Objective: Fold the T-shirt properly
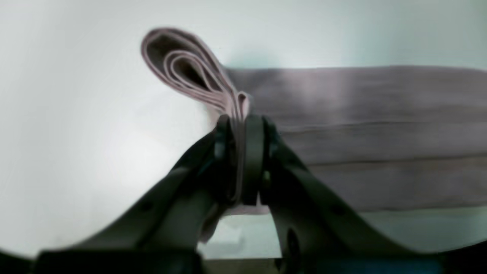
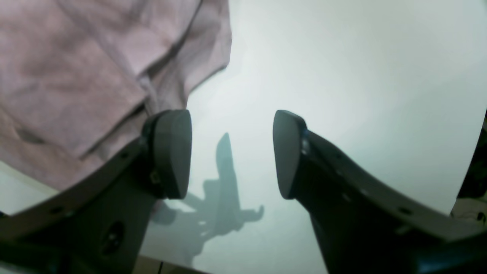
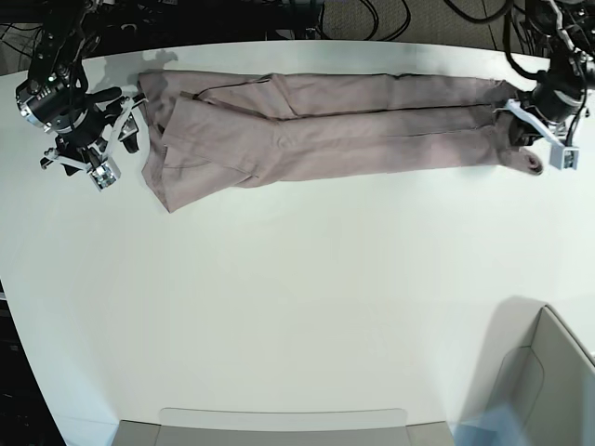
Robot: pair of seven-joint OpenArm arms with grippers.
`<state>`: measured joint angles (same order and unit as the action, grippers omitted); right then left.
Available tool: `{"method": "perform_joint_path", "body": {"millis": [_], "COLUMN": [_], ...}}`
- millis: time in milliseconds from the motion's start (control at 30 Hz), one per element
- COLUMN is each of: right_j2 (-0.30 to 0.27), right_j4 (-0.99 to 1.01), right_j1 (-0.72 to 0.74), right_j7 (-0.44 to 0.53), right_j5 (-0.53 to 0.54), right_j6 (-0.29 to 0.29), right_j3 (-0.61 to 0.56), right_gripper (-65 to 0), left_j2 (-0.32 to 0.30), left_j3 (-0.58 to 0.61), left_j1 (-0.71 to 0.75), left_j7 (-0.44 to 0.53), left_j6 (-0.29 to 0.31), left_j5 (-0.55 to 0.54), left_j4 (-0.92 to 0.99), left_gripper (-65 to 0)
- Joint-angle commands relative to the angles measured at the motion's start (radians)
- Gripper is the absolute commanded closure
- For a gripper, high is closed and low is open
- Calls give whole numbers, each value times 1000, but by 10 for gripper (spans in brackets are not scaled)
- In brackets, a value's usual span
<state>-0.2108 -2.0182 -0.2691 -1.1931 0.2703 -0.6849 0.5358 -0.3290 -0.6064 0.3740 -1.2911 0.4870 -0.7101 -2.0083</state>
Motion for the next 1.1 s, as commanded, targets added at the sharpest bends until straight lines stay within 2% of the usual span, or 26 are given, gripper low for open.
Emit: {"method": "perform_joint_path", "body": {"millis": [0,233,300,467,667,900,933,1000,1067], "right_j2": [-8,-6,-6,-6,-6,-6,-6,-6,-6], "right_j4": [-19,-19,-19,-19,-19,-19,-19,-17,-17], "right_j1": [8,18,18,18,15,15,14,14,17], "right_j7": [12,11,11,11,11,11,11,11,11], "right_j5": [10,10,10,10,10,10,10,10,10], "right_j6": [-13,-13,-13,-13,-13,-13,-13,-13,-13], "right_j3": [4,2,2,2,4,7,7,7,7], "right_gripper": [-338,-338,-338,-338,-338,-338,-338,-338,-338], "left_j2": [1,61,97,153,178,178,178,178,178], "left_j3": [24,263,328,434,494,498,498,498,498], "left_j1": [-2,-10,-10,-45,-66,-74,-74,-69,-54], "left_j7": [9,21,23,58,98,95,95,98,100], "left_j6": [0,-4,-6,-7,-9,-9,-9,-9,-9], "left_j5": [-16,-42,-38,-35,-35,-35,-35,-36,-39], "left_j4": [-33,-32,-29,-22,21,30,30,28,27], "left_gripper": [0,0,0,0,0,0,-11,-106,-151]}}
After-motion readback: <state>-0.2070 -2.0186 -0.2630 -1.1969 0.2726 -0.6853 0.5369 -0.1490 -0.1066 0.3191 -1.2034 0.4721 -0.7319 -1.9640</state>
